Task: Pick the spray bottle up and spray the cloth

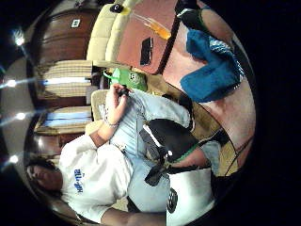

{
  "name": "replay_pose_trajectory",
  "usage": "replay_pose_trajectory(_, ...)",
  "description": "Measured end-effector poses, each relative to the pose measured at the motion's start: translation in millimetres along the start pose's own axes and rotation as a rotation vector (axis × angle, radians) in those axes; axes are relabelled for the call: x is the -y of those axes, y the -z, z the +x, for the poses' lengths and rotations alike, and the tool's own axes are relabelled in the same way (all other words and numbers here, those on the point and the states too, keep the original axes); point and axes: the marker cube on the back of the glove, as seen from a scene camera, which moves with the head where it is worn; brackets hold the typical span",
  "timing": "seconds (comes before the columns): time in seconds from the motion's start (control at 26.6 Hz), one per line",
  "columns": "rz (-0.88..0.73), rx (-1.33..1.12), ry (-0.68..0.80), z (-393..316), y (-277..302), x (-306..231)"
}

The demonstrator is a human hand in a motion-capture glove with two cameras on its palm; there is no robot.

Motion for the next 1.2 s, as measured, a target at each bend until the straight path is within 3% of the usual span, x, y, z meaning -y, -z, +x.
replay_pose_trajectory(1.2, 0.009, -0.022, 0.015, -5.7, 1.5, 1.6)
